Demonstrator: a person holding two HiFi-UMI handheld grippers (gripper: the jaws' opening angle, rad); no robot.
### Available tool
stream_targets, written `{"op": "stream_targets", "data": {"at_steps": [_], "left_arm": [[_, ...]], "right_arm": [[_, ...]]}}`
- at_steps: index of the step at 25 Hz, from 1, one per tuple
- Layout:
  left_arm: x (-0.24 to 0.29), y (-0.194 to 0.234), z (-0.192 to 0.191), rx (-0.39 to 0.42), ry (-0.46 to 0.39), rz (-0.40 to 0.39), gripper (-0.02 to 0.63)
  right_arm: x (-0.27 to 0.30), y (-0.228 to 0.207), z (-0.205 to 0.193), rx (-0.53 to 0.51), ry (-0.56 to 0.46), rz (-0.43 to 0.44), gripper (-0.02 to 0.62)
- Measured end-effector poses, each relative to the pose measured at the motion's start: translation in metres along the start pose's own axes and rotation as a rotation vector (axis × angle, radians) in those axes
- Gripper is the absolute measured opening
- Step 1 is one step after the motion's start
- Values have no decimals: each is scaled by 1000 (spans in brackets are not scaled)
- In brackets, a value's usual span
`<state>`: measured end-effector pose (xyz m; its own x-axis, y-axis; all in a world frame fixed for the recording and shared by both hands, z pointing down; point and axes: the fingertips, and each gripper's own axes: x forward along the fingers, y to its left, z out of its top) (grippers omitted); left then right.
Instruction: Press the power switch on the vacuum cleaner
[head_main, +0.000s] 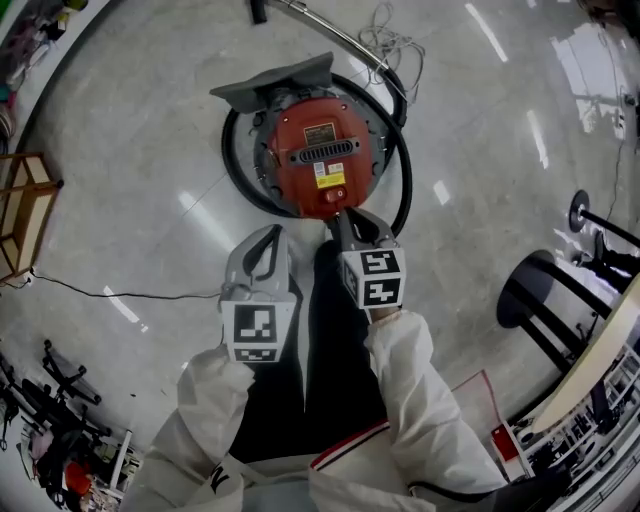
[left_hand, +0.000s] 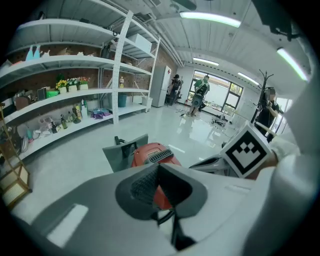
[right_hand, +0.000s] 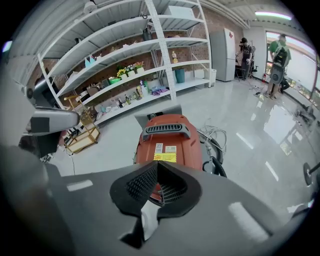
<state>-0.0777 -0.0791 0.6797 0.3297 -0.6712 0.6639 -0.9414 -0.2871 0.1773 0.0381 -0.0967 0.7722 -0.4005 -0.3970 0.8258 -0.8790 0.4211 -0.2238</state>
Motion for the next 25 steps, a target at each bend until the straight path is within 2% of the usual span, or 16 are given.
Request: {"op": "stream_targets", "data": {"at_steps": [10, 25], "left_arm": [[-39, 10, 8, -7, -32, 5, 0], [-114, 23, 67, 34, -99, 31, 0]], "right_arm": [[-46, 26, 15, 4, -44, -22, 0], [-148, 66, 74, -35, -131, -26, 0]]}}
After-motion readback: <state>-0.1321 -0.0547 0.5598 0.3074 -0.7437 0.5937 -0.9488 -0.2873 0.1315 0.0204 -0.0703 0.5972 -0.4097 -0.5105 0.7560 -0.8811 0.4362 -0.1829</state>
